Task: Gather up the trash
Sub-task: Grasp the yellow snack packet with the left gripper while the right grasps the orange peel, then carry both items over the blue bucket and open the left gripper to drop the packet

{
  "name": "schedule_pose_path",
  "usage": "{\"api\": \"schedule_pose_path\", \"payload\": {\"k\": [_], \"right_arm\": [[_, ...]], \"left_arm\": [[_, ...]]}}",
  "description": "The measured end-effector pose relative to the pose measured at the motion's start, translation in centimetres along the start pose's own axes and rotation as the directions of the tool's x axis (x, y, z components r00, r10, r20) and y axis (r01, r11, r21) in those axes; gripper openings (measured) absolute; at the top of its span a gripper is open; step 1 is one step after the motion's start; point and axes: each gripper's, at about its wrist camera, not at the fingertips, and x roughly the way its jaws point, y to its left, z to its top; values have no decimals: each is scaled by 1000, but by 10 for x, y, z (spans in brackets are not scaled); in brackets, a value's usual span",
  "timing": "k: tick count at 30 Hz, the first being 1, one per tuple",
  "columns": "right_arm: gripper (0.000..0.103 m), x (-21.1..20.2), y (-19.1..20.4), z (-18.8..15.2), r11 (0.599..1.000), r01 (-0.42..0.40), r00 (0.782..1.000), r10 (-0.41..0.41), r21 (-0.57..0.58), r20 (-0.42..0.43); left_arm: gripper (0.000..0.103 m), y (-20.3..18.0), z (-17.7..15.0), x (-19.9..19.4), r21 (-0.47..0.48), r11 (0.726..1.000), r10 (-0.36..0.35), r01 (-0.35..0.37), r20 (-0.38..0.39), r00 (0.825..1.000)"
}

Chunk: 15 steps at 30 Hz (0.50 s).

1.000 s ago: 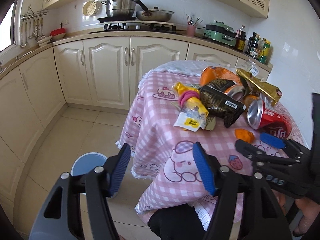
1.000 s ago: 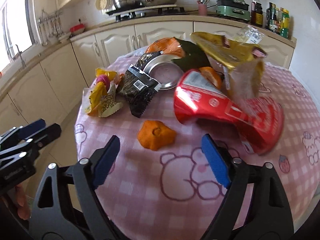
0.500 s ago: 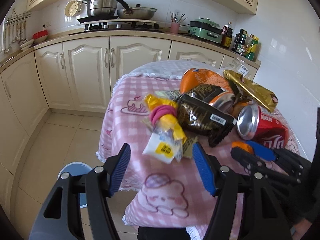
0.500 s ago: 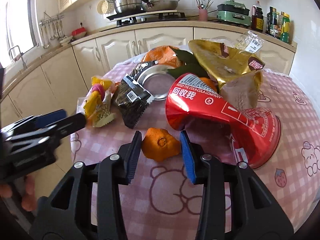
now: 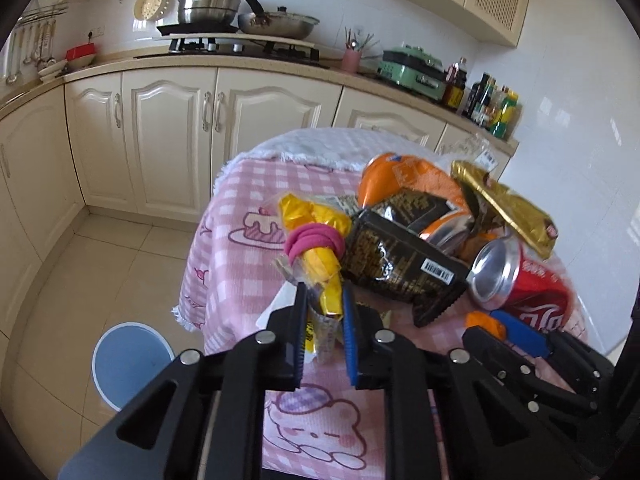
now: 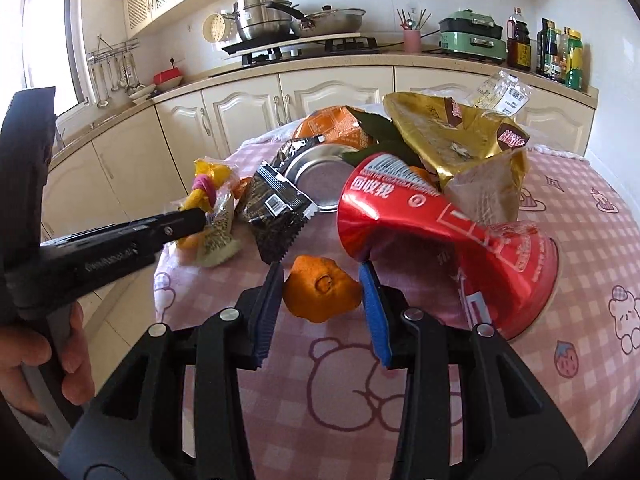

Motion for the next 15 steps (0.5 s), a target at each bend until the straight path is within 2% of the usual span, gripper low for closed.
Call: {"api": "schedule_pose_path", "payload": {"k": [7, 15], "right_arm": [[39, -8, 16, 3, 999, -32, 999, 33, -19, 30], [39, -4, 48, 5, 994, -88, 995, 90, -66, 32]], "left_arm": [[13, 3, -7, -44, -24, 999, -24, 27, 107, 994], [13, 24, -25, -74, -56, 998, -18, 26, 138, 990]]}}
